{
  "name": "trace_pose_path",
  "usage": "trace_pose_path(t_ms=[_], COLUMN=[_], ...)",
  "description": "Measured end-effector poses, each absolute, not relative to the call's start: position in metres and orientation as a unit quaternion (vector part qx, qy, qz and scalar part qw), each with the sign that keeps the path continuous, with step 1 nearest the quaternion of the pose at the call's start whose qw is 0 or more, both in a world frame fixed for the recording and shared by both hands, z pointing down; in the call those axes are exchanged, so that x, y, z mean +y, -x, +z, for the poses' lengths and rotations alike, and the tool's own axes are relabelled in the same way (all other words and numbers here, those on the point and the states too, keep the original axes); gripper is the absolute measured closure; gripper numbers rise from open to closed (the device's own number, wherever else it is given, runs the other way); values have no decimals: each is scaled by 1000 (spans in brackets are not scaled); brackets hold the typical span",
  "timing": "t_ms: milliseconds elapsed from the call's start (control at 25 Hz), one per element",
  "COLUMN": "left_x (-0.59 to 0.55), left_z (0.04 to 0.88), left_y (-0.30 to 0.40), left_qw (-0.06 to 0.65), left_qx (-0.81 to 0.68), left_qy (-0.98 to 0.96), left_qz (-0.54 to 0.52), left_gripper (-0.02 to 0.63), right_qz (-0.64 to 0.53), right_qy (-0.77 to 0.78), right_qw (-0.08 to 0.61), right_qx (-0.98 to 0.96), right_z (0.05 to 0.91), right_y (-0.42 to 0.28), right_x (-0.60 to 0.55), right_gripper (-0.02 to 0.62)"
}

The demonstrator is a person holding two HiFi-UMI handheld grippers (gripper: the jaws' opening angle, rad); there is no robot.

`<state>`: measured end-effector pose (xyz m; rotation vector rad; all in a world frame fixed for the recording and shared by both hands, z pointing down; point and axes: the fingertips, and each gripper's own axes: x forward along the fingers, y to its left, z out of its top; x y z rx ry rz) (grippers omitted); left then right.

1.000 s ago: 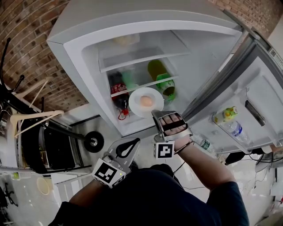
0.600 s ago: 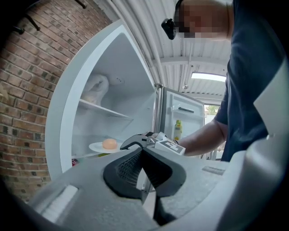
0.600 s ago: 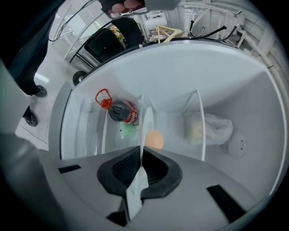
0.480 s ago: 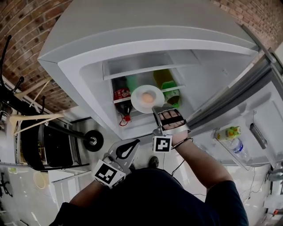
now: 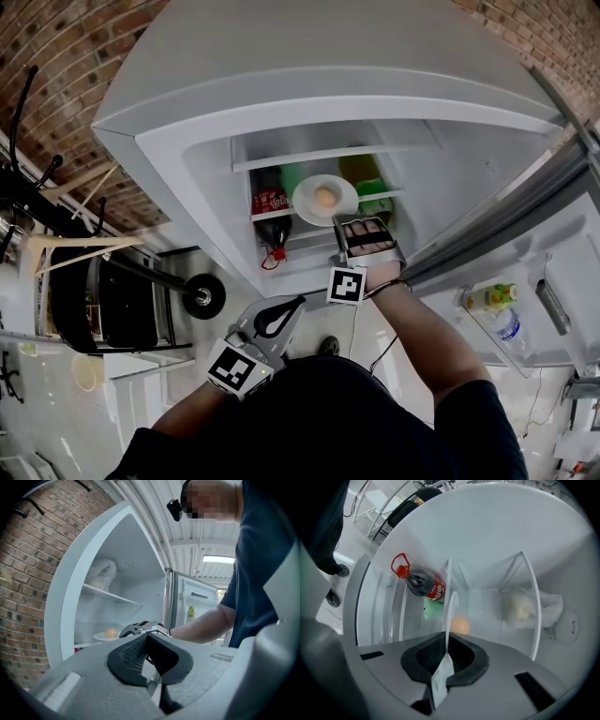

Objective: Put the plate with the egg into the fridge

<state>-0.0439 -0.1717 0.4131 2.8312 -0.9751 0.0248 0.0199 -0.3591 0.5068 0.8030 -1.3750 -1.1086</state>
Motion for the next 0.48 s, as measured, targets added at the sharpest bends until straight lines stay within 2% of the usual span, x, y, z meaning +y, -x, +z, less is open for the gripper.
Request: trace_pose_path(t_ms=[480], left_x=[-168], left_z=[417], left_y=[41], left_qw=[81], left_qx=[-330], left_qy=[-941], left_qz=[5], left_gripper=[601], right_qz=[-476], right_qy=[-336], right_qw=[567], right_qx=[-582], right_z=[513], right_y=[-22], right_x=[-384], right_gripper=[574])
